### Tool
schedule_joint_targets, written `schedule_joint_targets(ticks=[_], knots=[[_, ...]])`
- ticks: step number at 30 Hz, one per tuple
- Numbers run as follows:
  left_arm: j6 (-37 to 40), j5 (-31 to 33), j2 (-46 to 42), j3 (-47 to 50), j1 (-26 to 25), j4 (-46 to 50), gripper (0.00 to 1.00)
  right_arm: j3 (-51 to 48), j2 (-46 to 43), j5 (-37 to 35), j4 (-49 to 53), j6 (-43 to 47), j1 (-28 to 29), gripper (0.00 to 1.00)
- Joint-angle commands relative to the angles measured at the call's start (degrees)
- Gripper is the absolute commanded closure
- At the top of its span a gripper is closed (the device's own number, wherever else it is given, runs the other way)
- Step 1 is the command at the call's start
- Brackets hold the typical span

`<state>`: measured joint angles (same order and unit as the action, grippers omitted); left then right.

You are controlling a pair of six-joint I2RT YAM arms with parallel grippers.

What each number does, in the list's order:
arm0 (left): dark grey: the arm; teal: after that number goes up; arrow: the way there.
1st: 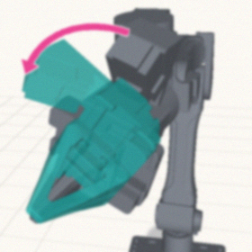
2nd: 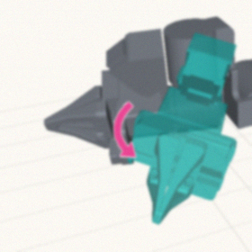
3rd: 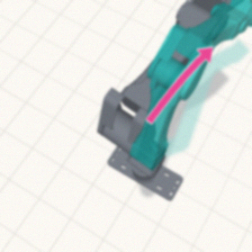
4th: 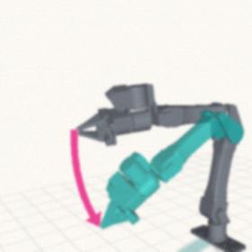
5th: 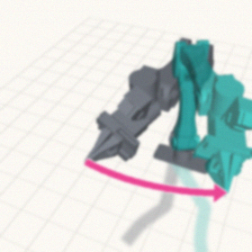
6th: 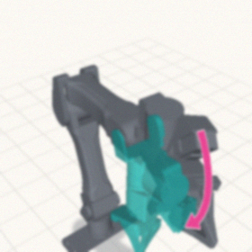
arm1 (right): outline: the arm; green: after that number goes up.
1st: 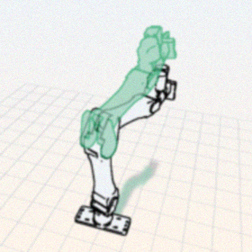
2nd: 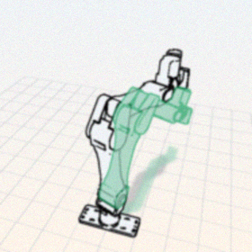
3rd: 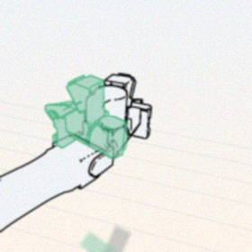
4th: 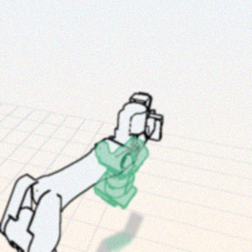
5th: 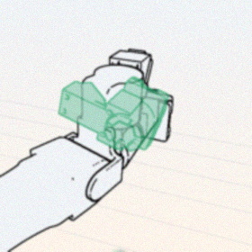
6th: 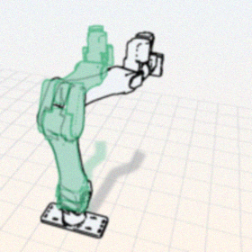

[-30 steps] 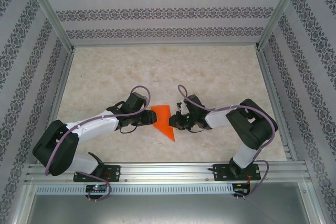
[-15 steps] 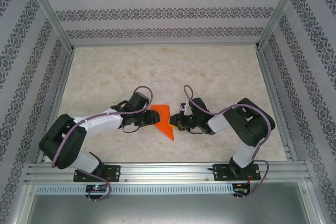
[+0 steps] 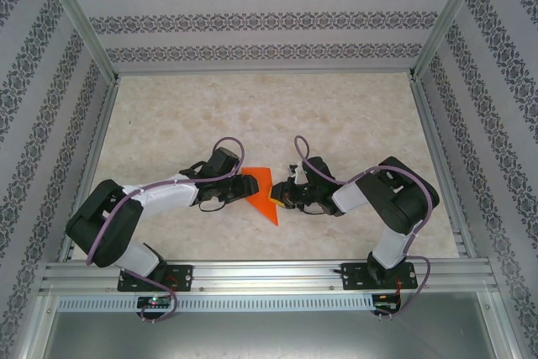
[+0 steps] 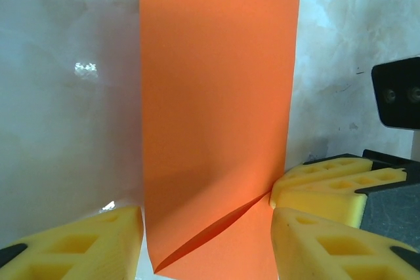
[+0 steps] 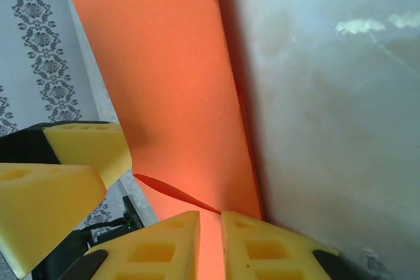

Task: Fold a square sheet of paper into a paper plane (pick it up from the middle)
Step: Turn over the paper at the center of the table.

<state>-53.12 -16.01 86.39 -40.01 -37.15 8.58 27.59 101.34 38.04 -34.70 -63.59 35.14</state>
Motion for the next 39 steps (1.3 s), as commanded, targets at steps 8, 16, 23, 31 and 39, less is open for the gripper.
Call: schedule_joint_targets(ticks=[8, 16, 23, 31, 39], knots=[[-2.9, -1.3, 1.9, 0.9, 0.0, -6.9, 0.46, 1.0, 2.6, -9.5, 5.7, 2.1, 0.6, 0.82], [-3.3, -2.6, 3.2, 1.3, 0.0, -9.8, 0.64, 2.1, 0.6, -9.8, 7.5, 2.8, 0.8, 0.81], [-2.1, -2.0, 3.1, 0.8, 0.1, -8.6, 0.77, 5.1, -2.1, -11.2, 15.8, 6.4, 0.8, 0.80], [-2.0, -3.0, 3.4, 0.5, 0.0, -10.0, 0.72, 5.2, -2.9, -12.4, 17.8, 7.1, 0.9, 0.80], [-2.5, -4.5, 4.2, 0.1, 0.0, -11.0, 0.75, 5.1, -2.7, -12.4, 17.9, 7.2, 1.1, 0.81]])
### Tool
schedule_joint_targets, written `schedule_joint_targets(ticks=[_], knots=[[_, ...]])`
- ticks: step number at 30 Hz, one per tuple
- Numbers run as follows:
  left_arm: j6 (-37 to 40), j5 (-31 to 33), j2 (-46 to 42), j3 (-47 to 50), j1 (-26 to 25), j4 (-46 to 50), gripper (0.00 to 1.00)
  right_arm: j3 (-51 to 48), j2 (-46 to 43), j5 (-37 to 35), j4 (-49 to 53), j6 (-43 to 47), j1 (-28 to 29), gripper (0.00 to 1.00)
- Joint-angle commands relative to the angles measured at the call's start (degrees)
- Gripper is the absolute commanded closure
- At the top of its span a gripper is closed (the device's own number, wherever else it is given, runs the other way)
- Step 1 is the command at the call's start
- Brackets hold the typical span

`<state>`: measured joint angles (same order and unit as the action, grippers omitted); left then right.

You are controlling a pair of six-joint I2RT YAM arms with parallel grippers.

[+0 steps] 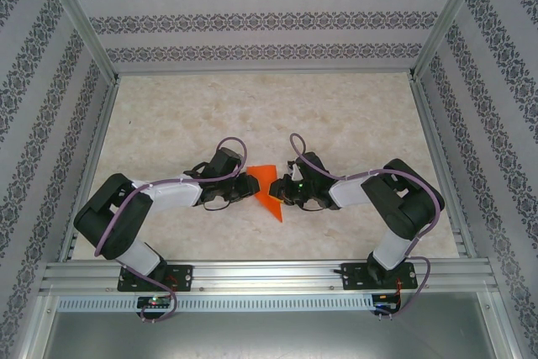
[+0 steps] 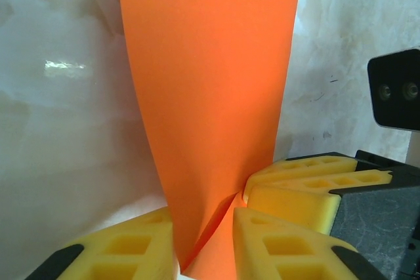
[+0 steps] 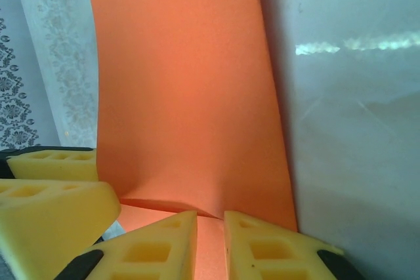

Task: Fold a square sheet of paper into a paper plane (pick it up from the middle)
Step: Turn over the paper at the center of the table, then fold the wing for the fifth time at the center of the table.

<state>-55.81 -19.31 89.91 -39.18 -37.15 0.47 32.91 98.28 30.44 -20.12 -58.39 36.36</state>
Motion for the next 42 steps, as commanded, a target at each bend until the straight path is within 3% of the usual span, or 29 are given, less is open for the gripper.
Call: schedule_joint_targets(ticks=[1, 11, 13, 18, 21, 24, 30, 33, 35, 42], knots=[[0.1, -1.2, 0.6, -0.7, 0.1, -3.0, 0.77, -0.2, 0.3, -4.8, 3.3, 2.0, -0.1, 0.81], [-0.6, -0.8, -0.4, -0.9, 0.1, -2.5, 0.99, 0.9, -3.8, -5.7, 7.1, 3.7, 0.0, 0.78], [-1.3, -0.4, -0.9, -0.9, 0.0, -1.6, 1.00, 1.6, -7.0, -6.9, 10.2, 6.0, 0.2, 0.74], [-2.1, 0.7, -2.2, -1.8, 0.0, 1.0, 1.00, 3.3, -16.9, -15.6, 22.3, 13.7, 1.6, 0.68], [-1.9, 0.1, -2.0, -2.5, 0.0, 1.4, 1.00, 2.3, -21.4, -19.9, 24.5, 17.4, 3.2, 0.67], [-2.2, -0.3, -2.0, -3.1, 0.0, 1.9, 1.00, 1.3, -24.0, -22.6, 24.2, 22.6, 6.4, 0.65], [-2.0, -0.4, -1.9, -3.8, 0.0, 3.1, 1.00, -3.8, -27.6, -38.7, 16.6, 37.9, 17.5, 0.55], [-2.0, -0.3, -1.9, -3.8, 0.0, 3.5, 1.00, -4.1, -26.9, -44.8, 16.6, 44.0, 20.8, 0.51], [-2.1, -0.3, -1.9, -3.8, 0.0, 3.5, 1.00, -2.9, -25.1, -44.6, 17.4, 46.8, 22.0, 0.51], [-1.9, -0.6, -1.3, -4.4, 0.0, 3.7, 1.00, 4.3, -13.6, -52.6, 20.1, 53.1, 29.9, 0.57]])
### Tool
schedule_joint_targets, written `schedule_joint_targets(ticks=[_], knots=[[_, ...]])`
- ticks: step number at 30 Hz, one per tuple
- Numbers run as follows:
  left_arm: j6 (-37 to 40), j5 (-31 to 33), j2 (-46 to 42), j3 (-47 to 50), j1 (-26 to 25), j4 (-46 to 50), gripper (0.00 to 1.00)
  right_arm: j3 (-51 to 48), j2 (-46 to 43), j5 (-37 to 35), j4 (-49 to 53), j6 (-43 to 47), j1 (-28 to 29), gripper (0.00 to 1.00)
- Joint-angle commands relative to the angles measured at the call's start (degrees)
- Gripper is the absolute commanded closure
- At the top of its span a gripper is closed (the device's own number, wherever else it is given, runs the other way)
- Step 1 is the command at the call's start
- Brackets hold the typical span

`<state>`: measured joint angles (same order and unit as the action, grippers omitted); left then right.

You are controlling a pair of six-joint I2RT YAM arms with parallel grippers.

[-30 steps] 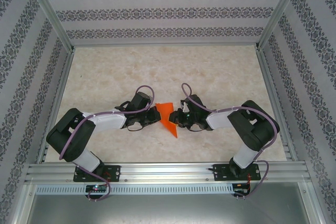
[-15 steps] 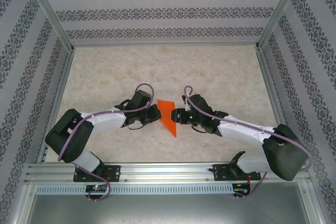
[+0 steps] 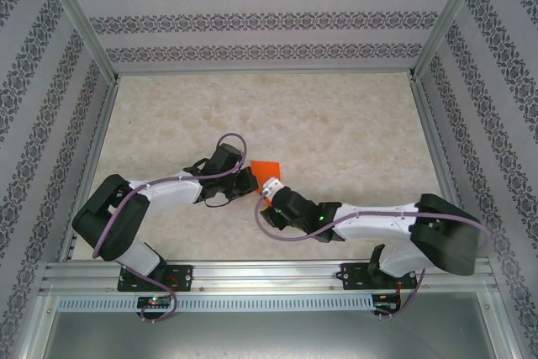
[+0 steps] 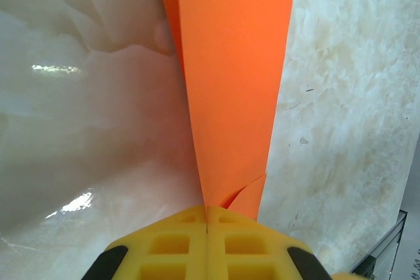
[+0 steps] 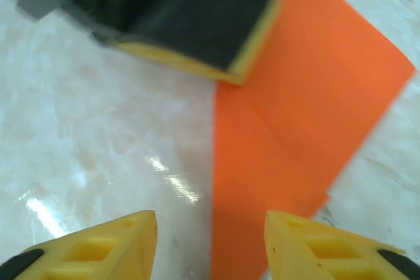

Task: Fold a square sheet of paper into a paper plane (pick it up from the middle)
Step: Fold the wing for the fifth time at the center of the table.

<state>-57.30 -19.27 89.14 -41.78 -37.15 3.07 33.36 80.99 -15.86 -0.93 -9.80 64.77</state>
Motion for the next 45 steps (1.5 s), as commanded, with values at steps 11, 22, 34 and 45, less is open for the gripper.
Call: schedule_joint_targets(ticks=[11, 22, 34, 45], knots=[[-0.1, -0.4, -1.1, -1.8, 0.0, 1.7, 1.00, 7.4, 12.2, -15.8, 1.2, 4.6, 4.7, 0.60], [-0.2, -0.3, -1.6, -1.6, 0.0, 2.2, 1.00, -0.7, 8.4, -11.7, -10.1, 5.6, 4.5, 0.60], [0.4, -0.9, -1.2, -2.4, 0.0, 3.0, 1.00, -1.5, 12.1, -16.6, -17.7, 8.2, 4.0, 0.64], [0.6, -0.5, -1.4, -2.4, 0.0, 3.9, 1.00, -3.5, 14.0, -17.8, -20.2, 9.0, 3.3, 0.72]])
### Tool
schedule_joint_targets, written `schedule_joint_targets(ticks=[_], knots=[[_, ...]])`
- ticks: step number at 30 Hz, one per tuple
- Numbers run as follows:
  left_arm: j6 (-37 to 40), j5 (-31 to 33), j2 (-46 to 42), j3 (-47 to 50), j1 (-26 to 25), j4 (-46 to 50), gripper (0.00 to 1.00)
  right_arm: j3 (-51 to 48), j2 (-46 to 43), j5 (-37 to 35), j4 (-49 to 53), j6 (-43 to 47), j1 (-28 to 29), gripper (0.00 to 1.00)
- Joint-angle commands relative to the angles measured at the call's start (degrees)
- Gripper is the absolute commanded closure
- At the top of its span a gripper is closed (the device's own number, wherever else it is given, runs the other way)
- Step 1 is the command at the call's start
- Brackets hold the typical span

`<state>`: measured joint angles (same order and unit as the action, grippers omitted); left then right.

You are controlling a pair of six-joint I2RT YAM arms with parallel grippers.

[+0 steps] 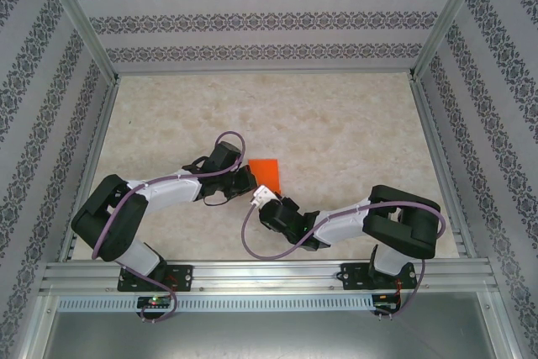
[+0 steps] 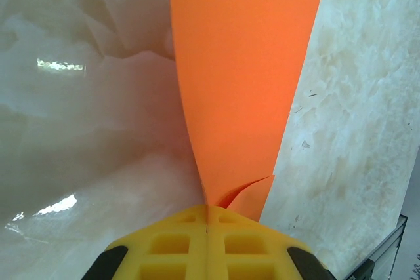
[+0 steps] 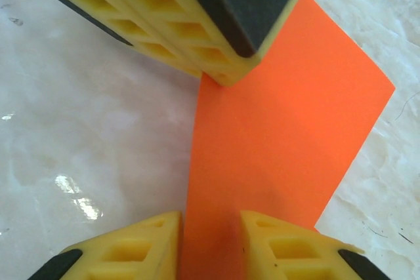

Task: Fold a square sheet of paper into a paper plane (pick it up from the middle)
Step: Fold the wing for the fifth time at the center of the table.

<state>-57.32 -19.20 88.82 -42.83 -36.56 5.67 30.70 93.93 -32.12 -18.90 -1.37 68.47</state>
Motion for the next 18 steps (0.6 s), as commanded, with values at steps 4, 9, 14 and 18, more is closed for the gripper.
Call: schedule_joint_targets(ticks=[4, 9, 14, 18], knots=[[0.7, -0.5, -1.1, -1.5, -0.6, 1.6, 1.00, -1.3, 1.4, -1.6, -3.1, 0.4, -0.3, 0.75], [0.8, -0.5, -0.8, -1.6, -0.6, 1.8, 1.00, -1.2, 1.7, -2.5, -3.6, 0.3, -0.3, 0.81], [0.8, -0.3, -0.9, -1.5, -0.6, 1.8, 1.00, -1.1, 1.5, -1.8, -3.8, -0.1, -0.3, 0.83], [0.8, -0.4, -0.7, -1.5, -0.6, 1.7, 1.00, -1.1, 1.5, -1.8, -3.7, -0.5, -0.3, 0.91]])
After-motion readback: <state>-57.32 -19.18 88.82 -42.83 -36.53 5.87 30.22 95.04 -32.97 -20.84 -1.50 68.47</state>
